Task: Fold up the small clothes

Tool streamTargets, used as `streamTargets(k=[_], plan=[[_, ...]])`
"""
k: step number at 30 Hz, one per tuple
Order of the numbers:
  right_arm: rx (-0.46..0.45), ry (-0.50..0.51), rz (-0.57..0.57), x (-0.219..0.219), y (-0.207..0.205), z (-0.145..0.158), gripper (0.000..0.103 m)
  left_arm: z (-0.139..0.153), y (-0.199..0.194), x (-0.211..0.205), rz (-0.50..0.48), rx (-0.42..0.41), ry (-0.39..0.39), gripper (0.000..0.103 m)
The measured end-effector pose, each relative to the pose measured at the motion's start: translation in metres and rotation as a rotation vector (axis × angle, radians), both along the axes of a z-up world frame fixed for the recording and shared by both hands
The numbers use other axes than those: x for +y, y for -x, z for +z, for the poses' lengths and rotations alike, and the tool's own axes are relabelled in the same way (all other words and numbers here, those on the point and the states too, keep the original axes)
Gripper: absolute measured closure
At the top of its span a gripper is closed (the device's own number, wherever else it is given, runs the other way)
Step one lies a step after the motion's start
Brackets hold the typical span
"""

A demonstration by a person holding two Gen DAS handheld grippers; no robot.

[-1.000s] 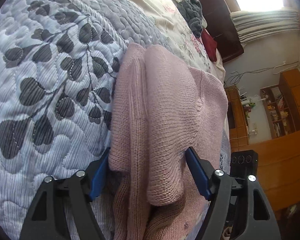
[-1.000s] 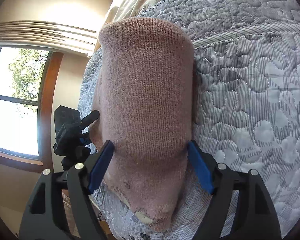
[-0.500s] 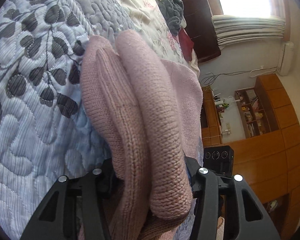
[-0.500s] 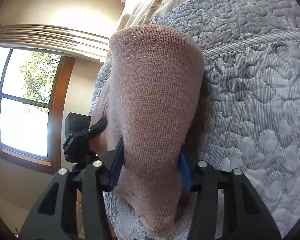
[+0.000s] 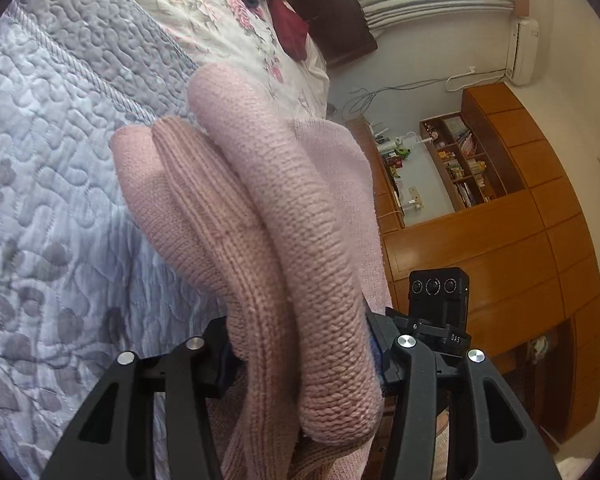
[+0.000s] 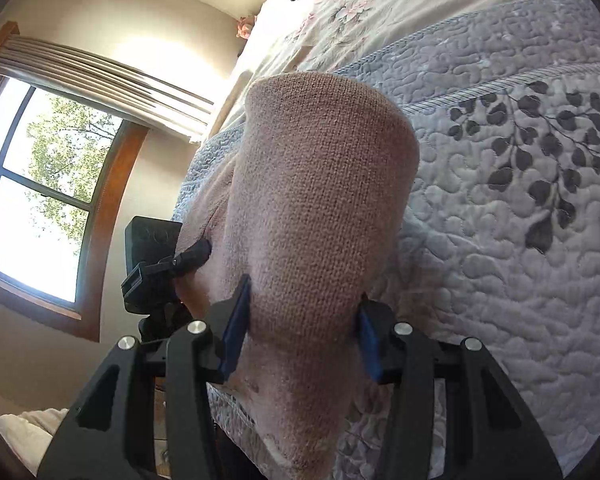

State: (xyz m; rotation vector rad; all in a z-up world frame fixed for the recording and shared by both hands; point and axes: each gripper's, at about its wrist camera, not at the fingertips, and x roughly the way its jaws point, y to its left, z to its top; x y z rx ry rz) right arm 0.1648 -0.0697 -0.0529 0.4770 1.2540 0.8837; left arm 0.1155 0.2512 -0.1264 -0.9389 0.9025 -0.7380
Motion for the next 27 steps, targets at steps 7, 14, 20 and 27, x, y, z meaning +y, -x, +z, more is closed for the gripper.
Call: streamTargets(k=[7,14,20,27], plan=[[0.094,0.049,-0.068,-0.039,0.022,-0.076,0.051,-0.066,0.024,-0.033,-0.020,0.102,-0.131,0.051],[0.089,0.057,-0.105,-0.038,0.044,-0.074,0.033,-0.046,0.038,-0.035,-0.006,0.113,-0.270,0.044],[0.075,0.109,-0.073,-0.049,0.088,-0.073,0.029,-0.013,0.096,-0.027,0.047,0.042,-0.448,0.044],[0.118,0.119,-0.079,-0.047,0.116,-0.092,0.037,0.002,0.150,-0.056,0.023,-0.017,-0.530,0.043]])
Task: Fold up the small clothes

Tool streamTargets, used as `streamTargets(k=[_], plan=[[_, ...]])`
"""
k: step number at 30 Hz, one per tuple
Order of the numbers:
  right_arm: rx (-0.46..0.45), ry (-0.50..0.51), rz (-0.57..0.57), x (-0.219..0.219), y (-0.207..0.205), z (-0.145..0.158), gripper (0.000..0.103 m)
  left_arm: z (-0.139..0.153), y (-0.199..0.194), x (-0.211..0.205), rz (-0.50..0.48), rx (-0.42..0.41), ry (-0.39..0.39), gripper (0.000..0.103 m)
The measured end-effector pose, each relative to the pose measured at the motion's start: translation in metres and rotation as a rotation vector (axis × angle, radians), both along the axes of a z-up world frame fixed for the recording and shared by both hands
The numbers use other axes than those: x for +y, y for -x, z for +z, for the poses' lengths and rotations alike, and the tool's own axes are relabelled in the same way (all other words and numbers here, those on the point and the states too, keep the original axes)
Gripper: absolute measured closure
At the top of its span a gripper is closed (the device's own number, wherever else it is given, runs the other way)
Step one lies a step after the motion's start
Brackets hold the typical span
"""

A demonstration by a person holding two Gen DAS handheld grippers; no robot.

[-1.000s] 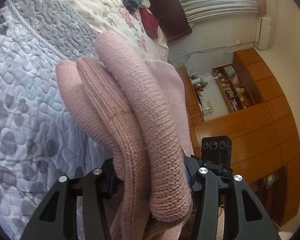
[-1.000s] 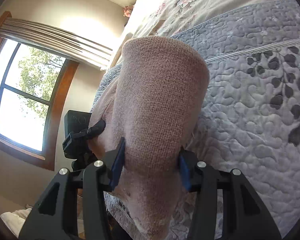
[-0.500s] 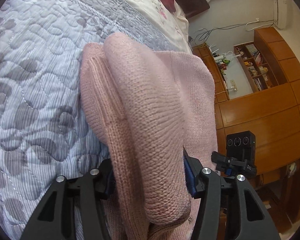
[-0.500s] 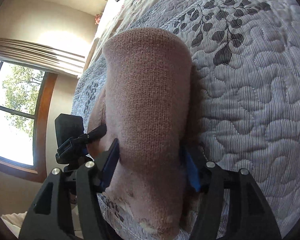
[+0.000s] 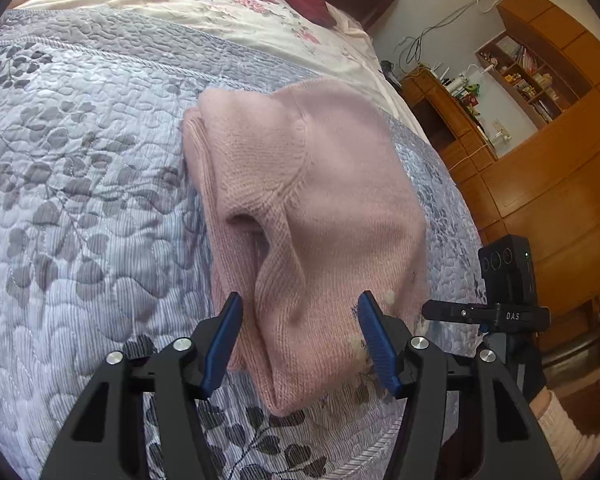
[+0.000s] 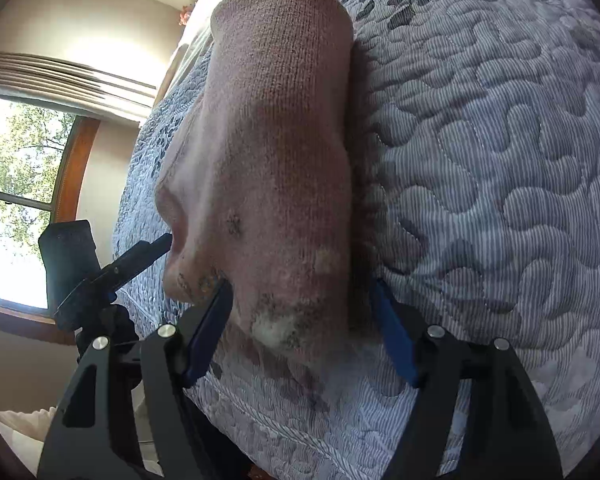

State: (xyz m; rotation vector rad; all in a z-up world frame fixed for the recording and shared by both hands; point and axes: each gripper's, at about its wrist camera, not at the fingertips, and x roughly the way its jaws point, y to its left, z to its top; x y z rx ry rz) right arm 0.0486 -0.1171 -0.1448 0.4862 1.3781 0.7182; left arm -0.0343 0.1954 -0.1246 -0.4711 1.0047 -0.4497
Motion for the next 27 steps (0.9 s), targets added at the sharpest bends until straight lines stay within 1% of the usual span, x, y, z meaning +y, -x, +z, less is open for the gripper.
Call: streamTargets(k=[1,2,3,5,7,9,12,14,16,17,19,20,21,22,23,24,25,27], plan=[[0.012,0.000,-0.003,0.000,0.001,-0.003,0.041,0.000,-0.002,-0.006,0.002,0.008,-0.021,0.043],[0.025,-0.006,-0.005,0.000,0.000,-0.004,0.053,-0.004,-0.002,-0.007,0.009,0.020,-0.032,0.043],[0.044,-0.029,-0.003,0.001,0.000,-0.005,0.069,-0.007,-0.004,-0.008,0.022,0.037,-0.038,0.044],[0.044,-0.030,-0.001,0.003,0.001,-0.001,0.079,-0.017,-0.008,-0.005,0.048,0.089,-0.051,0.045],[0.022,-0.010,0.010,-0.010,0.003,0.008,0.081,-0.026,-0.008,-0.002,0.062,0.118,-0.069,0.046],[0.003,0.036,0.022,-0.009,0.005,0.013,0.082,-0.030,-0.007,0.000,0.060,0.126,-0.074,0.047],[-0.010,0.124,0.050,-0.004,0.007,0.006,0.082,-0.033,-0.008,0.000,0.051,0.120,-0.086,0.047],[0.009,0.128,0.037,-0.004,0.008,-0.003,0.081,-0.034,-0.009,-0.001,0.042,0.115,-0.098,0.047],[0.014,0.117,0.023,-0.007,0.009,-0.005,0.080,-0.032,-0.009,-0.001,0.038,0.111,-0.107,0.047],[0.013,0.117,0.018,-0.010,0.011,-0.005,0.079,-0.031,-0.008,-0.002,0.036,0.110,-0.112,0.047],[-0.003,0.129,-0.001,-0.020,0.013,-0.001,0.071,-0.027,-0.004,-0.003,0.045,0.118,-0.124,0.047],[-0.014,0.139,-0.011,-0.027,0.013,0.004,0.062,-0.023,-0.004,-0.006,0.054,0.122,-0.135,0.047],[-0.028,0.164,-0.019,-0.029,0.016,0.011,0.048,-0.018,-0.001,-0.007,0.061,0.123,-0.150,0.047],[-0.046,0.183,-0.030,-0.035,0.020,0.016,0.042,-0.013,0.002,-0.009,0.069,0.119,-0.167,0.047],[-0.068,0.201,-0.041,-0.038,0.024,0.024,0.033,-0.008,0.005,-0.009,0.075,0.116,-0.183,0.047],[-0.091,0.222,-0.048,-0.041,0.029,0.031,0.030,-0.003,0.009,-0.011,0.081,0.112,-0.199,0.047],[-0.112,0.245,-0.052,-0.043,0.034,0.038,0.029,0.002,0.013,-0.011,0.084,0.108,-0.212,0.045],[-0.148,0.292,-0.062,-0.049,0.043,0.053,0.022,0.013,0.022,-0.013,0.092,0.099,-0.233,0.041]])
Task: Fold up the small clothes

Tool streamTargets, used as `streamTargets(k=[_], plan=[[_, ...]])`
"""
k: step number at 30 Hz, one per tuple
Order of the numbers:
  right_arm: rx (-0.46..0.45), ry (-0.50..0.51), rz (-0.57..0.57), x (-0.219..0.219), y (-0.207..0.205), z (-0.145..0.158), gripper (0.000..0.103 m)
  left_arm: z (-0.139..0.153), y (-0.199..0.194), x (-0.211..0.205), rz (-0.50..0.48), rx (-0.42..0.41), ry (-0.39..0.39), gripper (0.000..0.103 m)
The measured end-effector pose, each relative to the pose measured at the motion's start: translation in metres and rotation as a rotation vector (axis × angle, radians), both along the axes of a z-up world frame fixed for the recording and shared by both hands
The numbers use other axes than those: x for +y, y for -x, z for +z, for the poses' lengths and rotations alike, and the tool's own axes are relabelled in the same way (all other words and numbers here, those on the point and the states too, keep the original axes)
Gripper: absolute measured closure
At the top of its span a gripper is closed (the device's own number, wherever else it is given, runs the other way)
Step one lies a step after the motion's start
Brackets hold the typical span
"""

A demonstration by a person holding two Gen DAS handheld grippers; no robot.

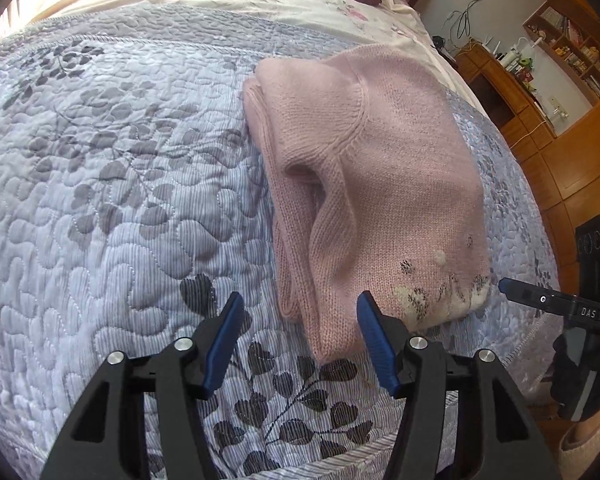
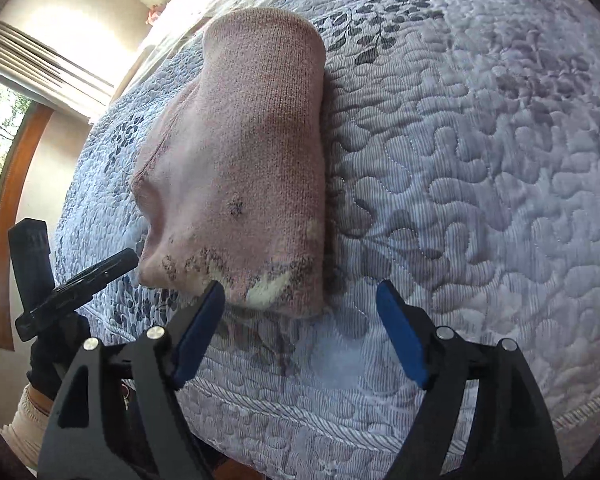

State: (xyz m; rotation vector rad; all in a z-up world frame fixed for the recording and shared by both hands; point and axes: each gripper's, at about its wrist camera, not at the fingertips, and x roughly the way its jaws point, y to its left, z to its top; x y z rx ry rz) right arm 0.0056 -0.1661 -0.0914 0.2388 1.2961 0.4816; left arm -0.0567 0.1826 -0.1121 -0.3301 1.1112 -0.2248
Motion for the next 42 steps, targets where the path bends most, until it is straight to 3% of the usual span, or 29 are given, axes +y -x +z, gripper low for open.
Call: streamTargets(k=[3,5,13,16,34,42], plan=[[-0.051,0.109,-0.009,0.000,0.016,0.019,0.013,0.019,0.017,-0.004,0.016,-0.026,-0.028,0.036],[-0.088,0.163,-0.006,0.005,0.028,0.030,0.013,0.029,0.026,-0.003,0.033,-0.032,-0.063,0.030],[-0.144,0.238,-0.017,0.033,0.064,0.060,0.011,0.065,0.064,-0.011,0.080,-0.055,-0.106,0.023],[-0.161,0.251,-0.021,0.039,0.078,0.068,0.010,0.076,0.076,-0.014,0.099,-0.060,-0.155,0.018],[-0.229,0.292,-0.045,0.054,0.121,0.111,0.007,0.104,0.126,-0.027,0.111,-0.097,-0.211,0.018],[-0.287,0.395,-0.061,0.063,0.133,0.129,0.005,0.115,0.136,-0.033,0.105,-0.112,-0.232,0.018]])
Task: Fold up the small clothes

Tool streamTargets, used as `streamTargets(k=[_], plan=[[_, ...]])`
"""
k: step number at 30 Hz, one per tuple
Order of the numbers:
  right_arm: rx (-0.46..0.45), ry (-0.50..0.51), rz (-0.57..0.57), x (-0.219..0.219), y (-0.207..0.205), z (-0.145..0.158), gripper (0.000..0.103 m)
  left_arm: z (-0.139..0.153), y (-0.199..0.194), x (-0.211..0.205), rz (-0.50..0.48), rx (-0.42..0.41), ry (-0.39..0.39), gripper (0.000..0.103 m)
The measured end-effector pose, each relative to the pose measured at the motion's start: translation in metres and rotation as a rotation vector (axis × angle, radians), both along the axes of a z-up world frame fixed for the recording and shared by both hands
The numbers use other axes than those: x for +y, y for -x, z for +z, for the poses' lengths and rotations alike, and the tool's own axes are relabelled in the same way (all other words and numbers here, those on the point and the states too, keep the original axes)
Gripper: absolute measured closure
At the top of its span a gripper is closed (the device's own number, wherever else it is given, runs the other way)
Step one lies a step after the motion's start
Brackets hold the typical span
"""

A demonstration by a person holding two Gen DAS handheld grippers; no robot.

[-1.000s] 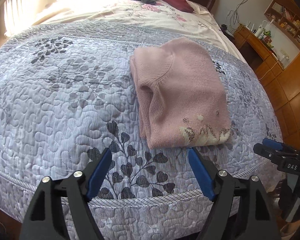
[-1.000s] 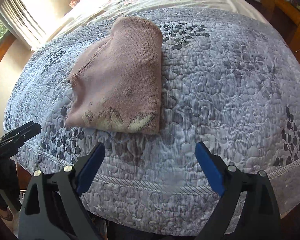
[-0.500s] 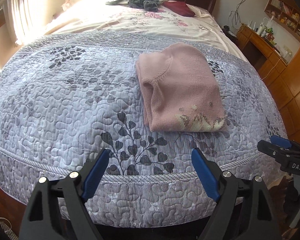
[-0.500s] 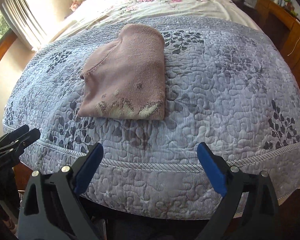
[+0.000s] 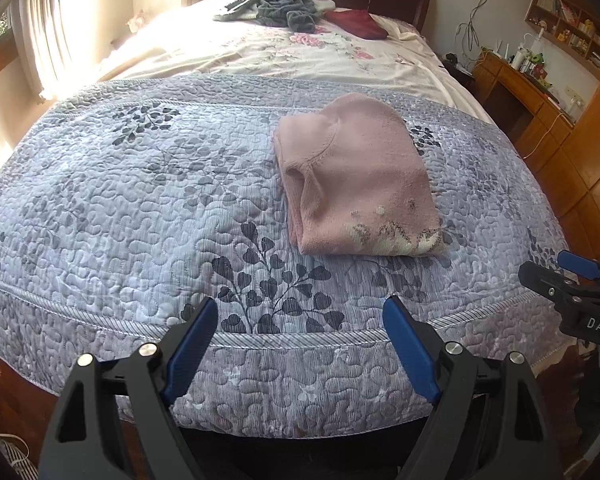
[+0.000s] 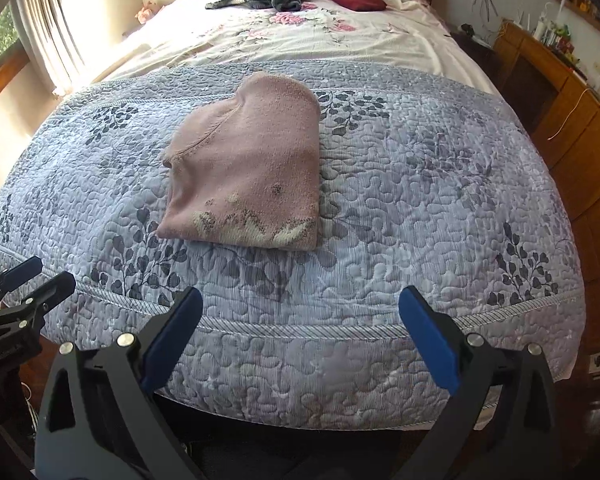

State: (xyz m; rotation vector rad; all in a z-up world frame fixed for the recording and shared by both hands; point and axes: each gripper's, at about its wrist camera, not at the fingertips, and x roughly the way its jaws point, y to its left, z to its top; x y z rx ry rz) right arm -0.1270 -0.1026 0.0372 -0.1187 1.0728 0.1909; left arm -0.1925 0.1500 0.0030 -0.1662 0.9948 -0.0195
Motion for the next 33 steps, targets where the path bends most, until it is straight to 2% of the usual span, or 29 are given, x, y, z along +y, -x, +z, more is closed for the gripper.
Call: streamTargets(k=[14,26,33], plan=[[-0.023,-0.029,-0.040,-0.008,0.007,0.018,0.005,0.022,0.001,-0.013,-0.014,-0.032,-0.049,0.018],[0.025,-0.026,-0.055,-0.010,-0.006,-0.004,0.005,-0.001,-0.010,-0.020,-0.017,0.017,-0.072,0.018],[0.029,-0.016,-0.050,-0.008,-0.011,-0.009,0.005,-0.001,-0.016,-0.020,-0.018,0.014,-0.085,0.018]])
